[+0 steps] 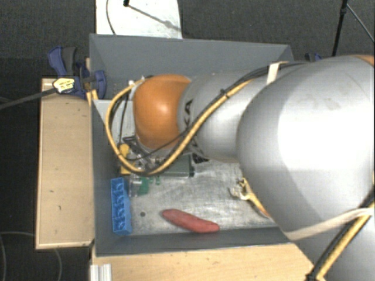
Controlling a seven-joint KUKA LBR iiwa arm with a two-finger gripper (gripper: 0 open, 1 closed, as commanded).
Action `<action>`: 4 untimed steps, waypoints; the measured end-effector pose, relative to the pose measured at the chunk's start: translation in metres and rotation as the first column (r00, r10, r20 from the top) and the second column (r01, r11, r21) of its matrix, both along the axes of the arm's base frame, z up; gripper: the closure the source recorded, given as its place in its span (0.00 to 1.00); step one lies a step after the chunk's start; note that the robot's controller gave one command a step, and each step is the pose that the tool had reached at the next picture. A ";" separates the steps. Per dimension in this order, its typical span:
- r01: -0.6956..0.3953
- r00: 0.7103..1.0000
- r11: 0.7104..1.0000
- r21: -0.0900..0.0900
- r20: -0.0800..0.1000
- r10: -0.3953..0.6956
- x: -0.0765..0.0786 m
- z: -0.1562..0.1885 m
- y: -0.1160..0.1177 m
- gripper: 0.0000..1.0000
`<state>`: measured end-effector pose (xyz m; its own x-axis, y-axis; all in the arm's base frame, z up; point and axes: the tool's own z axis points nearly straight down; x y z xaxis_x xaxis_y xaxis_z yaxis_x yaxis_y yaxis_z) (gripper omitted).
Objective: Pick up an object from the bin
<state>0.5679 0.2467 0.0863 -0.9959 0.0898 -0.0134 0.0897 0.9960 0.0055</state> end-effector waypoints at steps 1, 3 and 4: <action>0.012 1.000 1.000 -0.003 -0.013 -0.012 -0.009 -0.006 -0.005 1.00; -0.033 0.999 0.999 -0.002 -0.007 0.033 -0.026 0.053 -0.019 0.00; -0.030 0.999 1.000 -0.003 -0.012 0.030 -0.027 0.050 -0.020 0.00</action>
Offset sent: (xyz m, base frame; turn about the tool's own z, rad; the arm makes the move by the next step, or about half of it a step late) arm 0.0000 0.0000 0.0000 0.0000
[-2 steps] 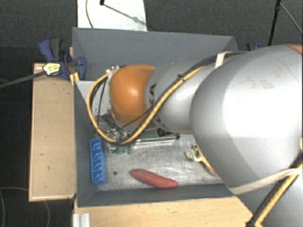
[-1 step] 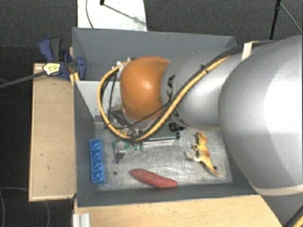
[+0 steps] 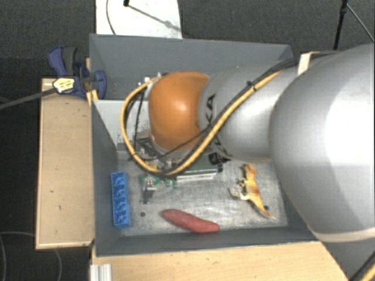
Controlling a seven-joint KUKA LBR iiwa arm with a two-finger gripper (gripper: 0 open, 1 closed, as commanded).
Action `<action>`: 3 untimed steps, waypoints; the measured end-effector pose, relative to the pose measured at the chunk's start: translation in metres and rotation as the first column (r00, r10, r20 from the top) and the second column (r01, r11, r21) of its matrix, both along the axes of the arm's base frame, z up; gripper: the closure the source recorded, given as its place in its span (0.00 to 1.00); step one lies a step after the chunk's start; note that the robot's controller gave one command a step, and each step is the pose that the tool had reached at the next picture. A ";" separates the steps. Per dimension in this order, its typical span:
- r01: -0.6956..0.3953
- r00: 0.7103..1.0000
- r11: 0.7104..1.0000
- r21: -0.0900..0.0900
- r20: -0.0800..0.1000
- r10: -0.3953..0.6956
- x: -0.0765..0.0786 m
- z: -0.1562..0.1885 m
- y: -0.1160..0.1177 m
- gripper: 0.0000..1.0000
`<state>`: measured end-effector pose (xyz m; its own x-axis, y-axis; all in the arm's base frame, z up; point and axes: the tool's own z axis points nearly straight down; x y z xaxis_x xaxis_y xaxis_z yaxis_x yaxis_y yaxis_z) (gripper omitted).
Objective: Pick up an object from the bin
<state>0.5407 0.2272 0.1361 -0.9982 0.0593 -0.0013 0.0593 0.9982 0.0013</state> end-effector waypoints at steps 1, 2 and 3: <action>0.086 0.996 0.996 0.003 0.005 -0.086 0.006 -0.018 -0.001 0.00; 0.423 0.906 0.906 0.001 0.000 -0.423 -0.009 -0.063 -0.011 1.00; 0.424 0.906 0.906 0.001 0.000 -0.424 -0.009 -0.063 -0.011 1.00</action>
Offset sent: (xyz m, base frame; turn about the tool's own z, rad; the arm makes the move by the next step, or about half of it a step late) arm -0.0098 -0.0110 -0.0638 0.4358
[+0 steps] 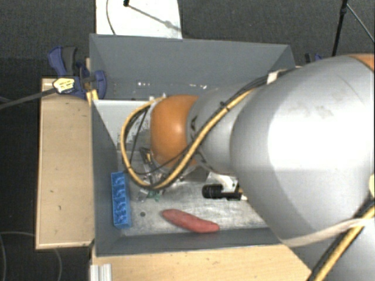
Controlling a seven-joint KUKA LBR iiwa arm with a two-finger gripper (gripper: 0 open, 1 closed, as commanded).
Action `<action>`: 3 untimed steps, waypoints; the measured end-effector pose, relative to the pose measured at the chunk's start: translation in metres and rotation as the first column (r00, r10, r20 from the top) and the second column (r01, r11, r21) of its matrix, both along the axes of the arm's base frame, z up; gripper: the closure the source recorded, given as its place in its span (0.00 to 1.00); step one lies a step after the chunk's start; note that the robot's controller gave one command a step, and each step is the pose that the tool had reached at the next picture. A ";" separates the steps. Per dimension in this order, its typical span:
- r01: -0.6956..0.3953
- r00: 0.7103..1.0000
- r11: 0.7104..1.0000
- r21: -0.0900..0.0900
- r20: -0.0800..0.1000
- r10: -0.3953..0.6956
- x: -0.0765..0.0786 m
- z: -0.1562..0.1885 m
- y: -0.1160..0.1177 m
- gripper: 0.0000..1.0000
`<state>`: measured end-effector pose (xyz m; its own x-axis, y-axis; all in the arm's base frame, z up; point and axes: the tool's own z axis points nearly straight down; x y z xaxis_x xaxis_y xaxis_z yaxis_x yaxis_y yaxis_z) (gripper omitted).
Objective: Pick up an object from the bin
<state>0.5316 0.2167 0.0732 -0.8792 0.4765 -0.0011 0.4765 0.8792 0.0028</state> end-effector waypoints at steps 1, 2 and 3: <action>-0.154 0.988 0.988 -0.003 -0.002 0.154 0.018 -0.001 0.016 1.00; -0.209 0.978 0.978 -0.002 -0.005 0.209 -0.004 0.030 0.001 1.00; 0.037 0.999 0.999 -0.002 -0.002 -0.037 0.014 0.052 0.002 1.00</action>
Offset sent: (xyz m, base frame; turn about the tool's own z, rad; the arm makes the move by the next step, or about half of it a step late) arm -0.0391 -0.0268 0.0749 0.0424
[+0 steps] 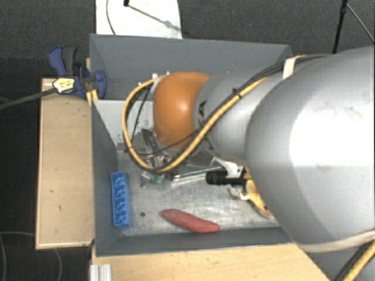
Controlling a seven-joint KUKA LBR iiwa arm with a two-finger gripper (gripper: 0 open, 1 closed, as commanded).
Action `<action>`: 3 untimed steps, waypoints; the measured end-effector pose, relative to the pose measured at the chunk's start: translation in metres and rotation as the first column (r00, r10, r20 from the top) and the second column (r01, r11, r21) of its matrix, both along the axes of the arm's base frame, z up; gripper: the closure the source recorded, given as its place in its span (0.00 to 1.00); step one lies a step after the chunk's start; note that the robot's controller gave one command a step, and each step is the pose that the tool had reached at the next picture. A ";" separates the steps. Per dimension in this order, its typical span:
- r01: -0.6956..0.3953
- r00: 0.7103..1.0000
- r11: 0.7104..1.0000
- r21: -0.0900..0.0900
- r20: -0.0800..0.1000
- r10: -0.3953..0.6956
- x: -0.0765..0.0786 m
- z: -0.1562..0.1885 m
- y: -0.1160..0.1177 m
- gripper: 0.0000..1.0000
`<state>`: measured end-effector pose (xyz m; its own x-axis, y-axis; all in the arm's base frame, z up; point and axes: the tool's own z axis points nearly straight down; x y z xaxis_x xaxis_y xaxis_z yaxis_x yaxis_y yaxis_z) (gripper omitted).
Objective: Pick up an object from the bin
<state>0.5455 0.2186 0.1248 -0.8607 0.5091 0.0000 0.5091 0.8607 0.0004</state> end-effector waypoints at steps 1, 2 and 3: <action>-0.118 0.993 0.993 -0.003 -0.007 0.118 -0.011 0.047 -0.016 1.00; -0.197 0.980 0.980 -0.009 -0.002 0.197 -0.008 -0.054 0.024 1.00; -0.197 0.980 0.980 -0.009 -0.002 0.197 -0.008 -0.054 0.024 1.00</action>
Offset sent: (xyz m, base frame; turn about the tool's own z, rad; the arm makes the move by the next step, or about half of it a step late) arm -0.0104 0.0294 -0.0548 -0.1993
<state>0.5373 0.2424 0.0713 -0.9440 0.3300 -0.0029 0.3300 0.9439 -0.0082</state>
